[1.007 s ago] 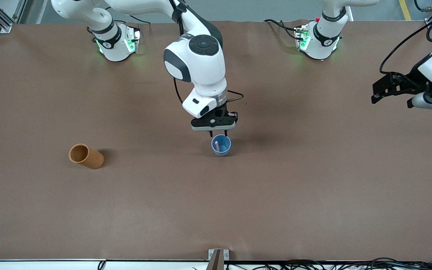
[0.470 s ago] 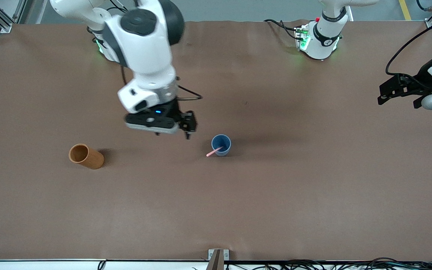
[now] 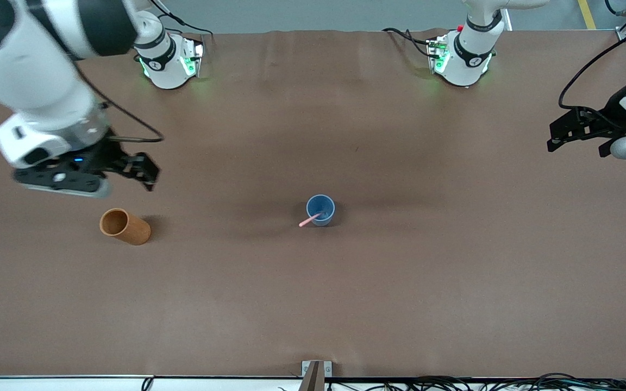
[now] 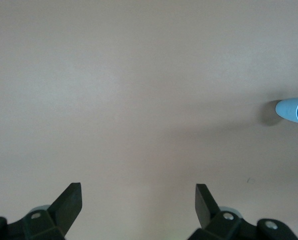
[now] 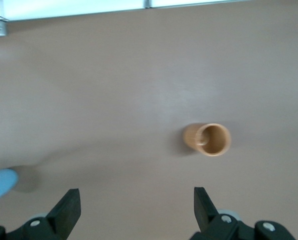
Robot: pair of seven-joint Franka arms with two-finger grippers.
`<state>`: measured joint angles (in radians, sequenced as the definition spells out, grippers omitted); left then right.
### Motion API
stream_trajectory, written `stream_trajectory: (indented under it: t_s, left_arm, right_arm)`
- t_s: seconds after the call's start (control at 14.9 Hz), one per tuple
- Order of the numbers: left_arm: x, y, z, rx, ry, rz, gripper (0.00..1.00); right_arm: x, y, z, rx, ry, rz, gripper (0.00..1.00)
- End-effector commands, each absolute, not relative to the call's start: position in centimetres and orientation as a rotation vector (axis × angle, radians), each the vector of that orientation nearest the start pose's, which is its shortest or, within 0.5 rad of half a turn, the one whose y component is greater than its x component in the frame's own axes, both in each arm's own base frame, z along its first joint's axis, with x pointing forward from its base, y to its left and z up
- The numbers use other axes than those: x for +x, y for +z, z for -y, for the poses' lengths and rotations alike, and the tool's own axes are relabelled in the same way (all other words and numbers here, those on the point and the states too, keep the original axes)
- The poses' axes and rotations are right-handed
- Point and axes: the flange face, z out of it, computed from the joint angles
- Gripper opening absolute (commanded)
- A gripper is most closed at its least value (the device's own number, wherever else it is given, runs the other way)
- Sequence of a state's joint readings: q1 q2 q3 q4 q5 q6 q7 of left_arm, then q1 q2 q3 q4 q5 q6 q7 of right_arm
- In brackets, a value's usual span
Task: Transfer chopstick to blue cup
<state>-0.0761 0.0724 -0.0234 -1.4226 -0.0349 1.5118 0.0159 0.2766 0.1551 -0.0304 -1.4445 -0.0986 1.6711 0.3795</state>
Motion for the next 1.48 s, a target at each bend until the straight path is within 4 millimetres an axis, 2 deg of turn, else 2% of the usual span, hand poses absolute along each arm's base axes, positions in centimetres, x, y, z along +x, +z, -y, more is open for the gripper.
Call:
stream_trajectory:
  t_s: [0.0, 0.27, 0.47, 0.67, 1.01, 1.41]
  left_arm:
    - [56.4, 65.0, 5.9, -3.174, -0.034, -0.204, 1.0]
    - [56.4, 64.9, 6.0, -3.174, -0.027, -0.206, 1.0]
    - [56.4, 64.9, 6.0, -3.174, -0.027, -0.206, 1.0]
    - [56.5, 64.8, 6.1, -3.171, -0.025, -0.208, 1.0]
    - [56.5, 64.8, 6.1, -3.171, -0.025, -0.205, 1.0]
    - [56.5, 64.6, 6.1, -3.171, -0.02, -0.208, 1.0]
  right_arm:
    - [56.4, 60.6, -7.5, -3.2, -0.124, -0.207, 1.0]
    - [54.6, 62.5, 0.3, -3.196, -0.137, -0.235, 1.0]
    - [54.3, 64.2, 3.1, -3.205, -0.149, -0.159, 1.0]
    - [53.5, 66.2, 2.5, -3.21, -0.072, -0.127, 1.0]
    - [52.9, 65.8, 1.1, -3.154, 0.007, -0.096, 1.0]
    - [53.1, 65.9, 1.6, -3.155, -0.009, -0.016, 1.0]
